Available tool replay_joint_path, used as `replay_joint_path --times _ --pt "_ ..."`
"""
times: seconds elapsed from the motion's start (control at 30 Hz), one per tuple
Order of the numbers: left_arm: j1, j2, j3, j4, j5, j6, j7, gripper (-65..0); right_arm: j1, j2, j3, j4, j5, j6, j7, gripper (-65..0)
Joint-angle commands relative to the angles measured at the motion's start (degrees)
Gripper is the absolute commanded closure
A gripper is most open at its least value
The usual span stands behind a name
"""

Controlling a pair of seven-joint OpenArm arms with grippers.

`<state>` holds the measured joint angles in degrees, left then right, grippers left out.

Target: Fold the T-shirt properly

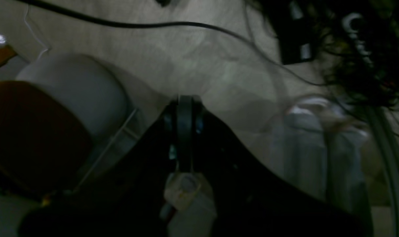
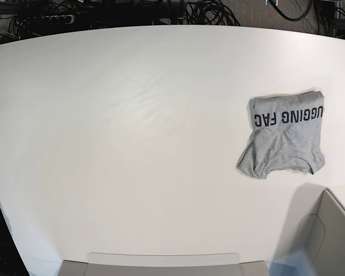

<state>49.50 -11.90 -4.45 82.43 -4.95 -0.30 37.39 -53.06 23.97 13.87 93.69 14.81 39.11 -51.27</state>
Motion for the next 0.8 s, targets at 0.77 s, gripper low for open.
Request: replay_joint_path --times 0.77 --pt "-19.21 -3.44 4.05 -41.86 0.60 0.51 -22.49 0.0 23.56 0.43 -22.62 -50.66 -6.68 0.89 23.88 0.0"
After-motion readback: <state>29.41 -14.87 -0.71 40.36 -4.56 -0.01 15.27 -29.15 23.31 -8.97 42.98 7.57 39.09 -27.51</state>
